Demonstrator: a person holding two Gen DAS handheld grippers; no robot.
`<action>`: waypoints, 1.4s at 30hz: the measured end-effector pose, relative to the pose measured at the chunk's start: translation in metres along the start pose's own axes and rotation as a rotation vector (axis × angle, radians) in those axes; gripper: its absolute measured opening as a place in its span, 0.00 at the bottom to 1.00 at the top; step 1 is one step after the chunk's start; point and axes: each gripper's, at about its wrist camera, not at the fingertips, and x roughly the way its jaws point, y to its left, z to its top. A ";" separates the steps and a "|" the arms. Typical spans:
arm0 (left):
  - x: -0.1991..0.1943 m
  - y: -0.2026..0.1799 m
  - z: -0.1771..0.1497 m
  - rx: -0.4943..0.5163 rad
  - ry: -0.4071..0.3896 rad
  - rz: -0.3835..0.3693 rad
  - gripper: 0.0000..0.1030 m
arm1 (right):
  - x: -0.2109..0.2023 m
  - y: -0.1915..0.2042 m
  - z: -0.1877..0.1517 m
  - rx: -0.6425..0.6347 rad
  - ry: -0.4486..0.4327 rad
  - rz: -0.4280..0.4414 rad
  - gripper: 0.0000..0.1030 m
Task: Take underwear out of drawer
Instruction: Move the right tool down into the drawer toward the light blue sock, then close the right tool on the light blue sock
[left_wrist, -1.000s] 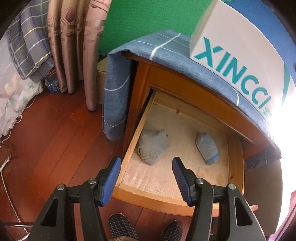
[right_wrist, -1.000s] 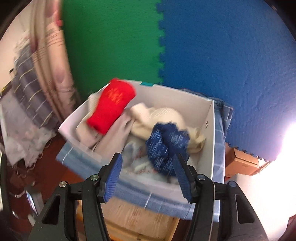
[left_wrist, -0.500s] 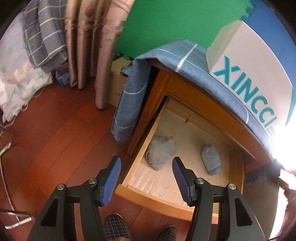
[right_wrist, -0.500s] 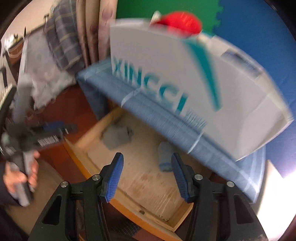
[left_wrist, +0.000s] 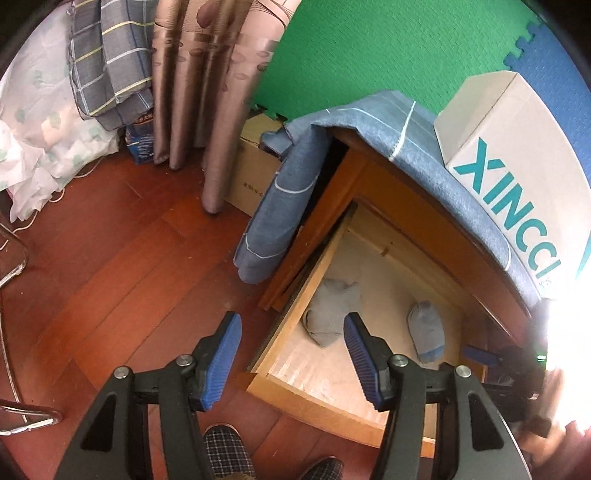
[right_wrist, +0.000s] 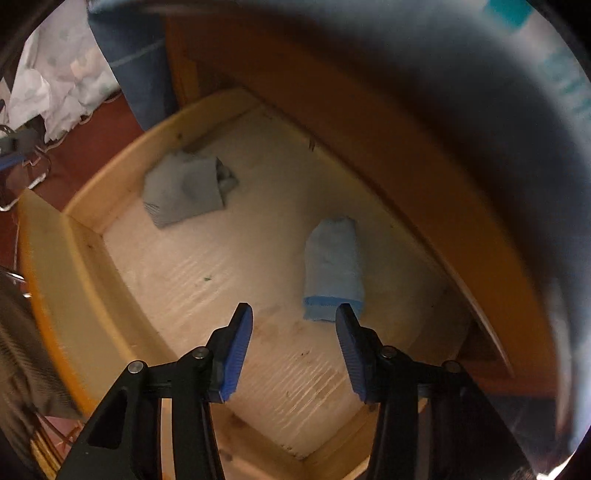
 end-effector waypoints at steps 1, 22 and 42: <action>0.002 0.001 0.000 0.000 0.003 -0.002 0.57 | 0.005 -0.001 0.002 -0.011 0.006 -0.003 0.42; 0.006 -0.003 0.001 0.018 0.012 -0.005 0.57 | 0.070 0.022 0.002 -0.267 -0.064 -0.231 0.46; 0.010 -0.012 -0.001 0.058 0.016 0.001 0.57 | 0.102 0.007 -0.006 -0.270 -0.112 -0.342 0.38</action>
